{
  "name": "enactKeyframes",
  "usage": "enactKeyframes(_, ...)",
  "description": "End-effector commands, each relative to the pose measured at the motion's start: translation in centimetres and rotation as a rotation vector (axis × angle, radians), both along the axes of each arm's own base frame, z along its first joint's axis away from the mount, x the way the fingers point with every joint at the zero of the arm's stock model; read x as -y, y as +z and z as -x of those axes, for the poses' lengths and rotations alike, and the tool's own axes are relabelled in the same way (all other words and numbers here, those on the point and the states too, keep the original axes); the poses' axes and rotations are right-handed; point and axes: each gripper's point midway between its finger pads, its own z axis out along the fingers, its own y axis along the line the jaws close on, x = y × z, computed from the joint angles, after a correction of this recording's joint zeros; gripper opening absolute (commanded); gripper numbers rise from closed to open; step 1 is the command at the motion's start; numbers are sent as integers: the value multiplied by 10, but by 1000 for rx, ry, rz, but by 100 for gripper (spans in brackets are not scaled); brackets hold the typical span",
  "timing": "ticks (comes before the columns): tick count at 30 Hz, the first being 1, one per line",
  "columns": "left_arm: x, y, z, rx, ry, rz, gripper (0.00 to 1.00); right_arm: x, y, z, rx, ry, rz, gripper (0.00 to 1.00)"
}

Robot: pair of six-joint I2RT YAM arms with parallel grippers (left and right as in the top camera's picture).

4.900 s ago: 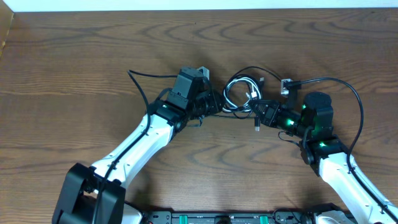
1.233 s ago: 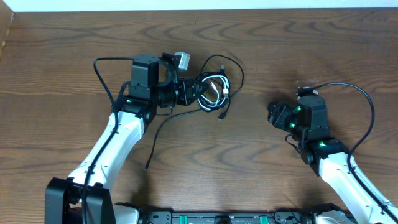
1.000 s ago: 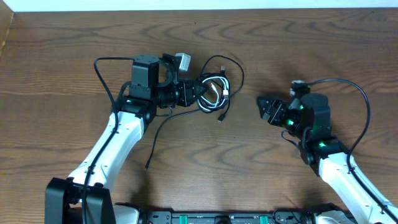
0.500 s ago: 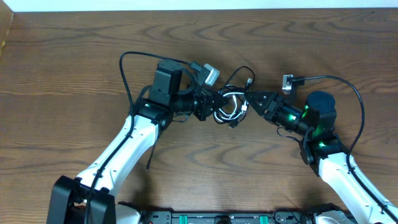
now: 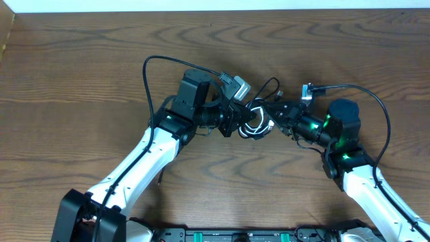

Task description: Untangle cables

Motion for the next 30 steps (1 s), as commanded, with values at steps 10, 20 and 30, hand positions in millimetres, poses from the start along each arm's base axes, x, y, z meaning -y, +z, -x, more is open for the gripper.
enactKeyframes(10,13,36,16,77,-133,123,21,29,-36,-16,58,-131,267,1)
enactKeyframes(20,4,22,-1,84,-26,36,26,20,-28,-12,107,-68,246,17)
enactKeyframes(30,4,21,-1,80,-23,31,8,8,-21,0,88,16,170,33)
